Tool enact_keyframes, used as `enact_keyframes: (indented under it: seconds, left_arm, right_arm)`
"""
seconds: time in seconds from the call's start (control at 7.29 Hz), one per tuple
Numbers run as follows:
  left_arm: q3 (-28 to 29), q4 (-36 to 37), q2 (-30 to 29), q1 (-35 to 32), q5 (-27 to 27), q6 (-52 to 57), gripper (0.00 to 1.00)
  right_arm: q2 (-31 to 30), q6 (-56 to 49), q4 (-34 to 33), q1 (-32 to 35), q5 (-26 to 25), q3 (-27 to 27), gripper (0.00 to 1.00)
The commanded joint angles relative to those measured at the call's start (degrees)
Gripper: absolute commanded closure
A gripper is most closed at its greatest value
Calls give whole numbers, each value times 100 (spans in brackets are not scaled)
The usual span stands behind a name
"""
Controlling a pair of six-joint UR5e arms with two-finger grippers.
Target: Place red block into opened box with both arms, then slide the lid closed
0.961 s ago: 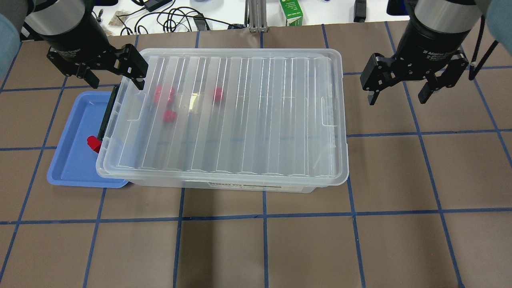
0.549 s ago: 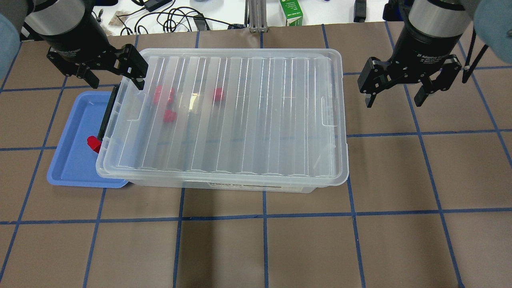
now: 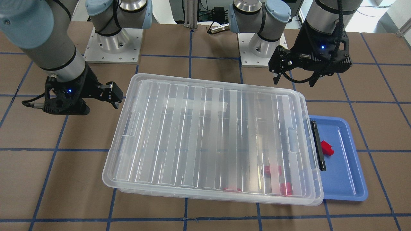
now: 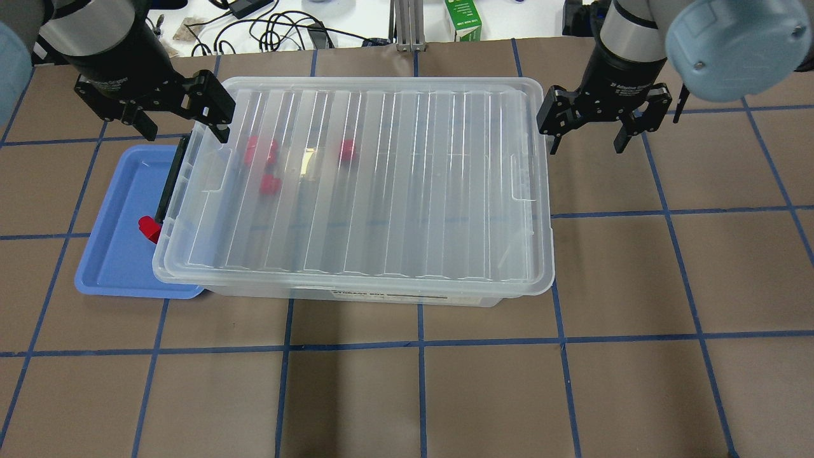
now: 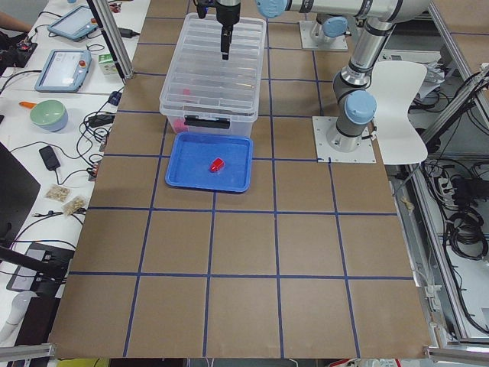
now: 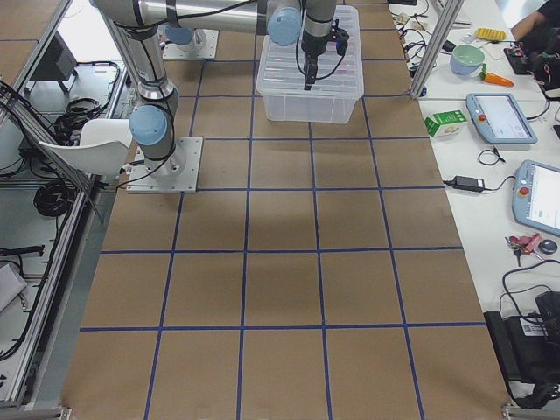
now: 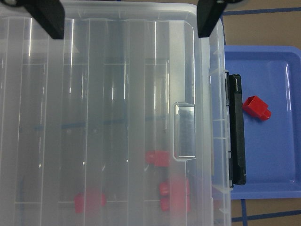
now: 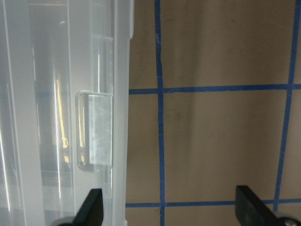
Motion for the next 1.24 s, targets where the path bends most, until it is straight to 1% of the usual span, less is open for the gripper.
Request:
enact_keyframes:
  seconds: [0.0,0.14,0.55,1.1]
  left_arm:
    - [0,0,0,15,0,0,0]
    - [0,0,0,24,0,0,0]
    - [0,0,0,24,-9,0,0]
    - [0,0,0,24,0,0,0]
  right_arm:
    - [417,-35,-245,7,82,9,0]
    - [497,-26,-262,-1,73,0,0]
    - [761,-35,-587,-1,47,9,0]
    - [849,-52,-606,-80,-6,9,0]
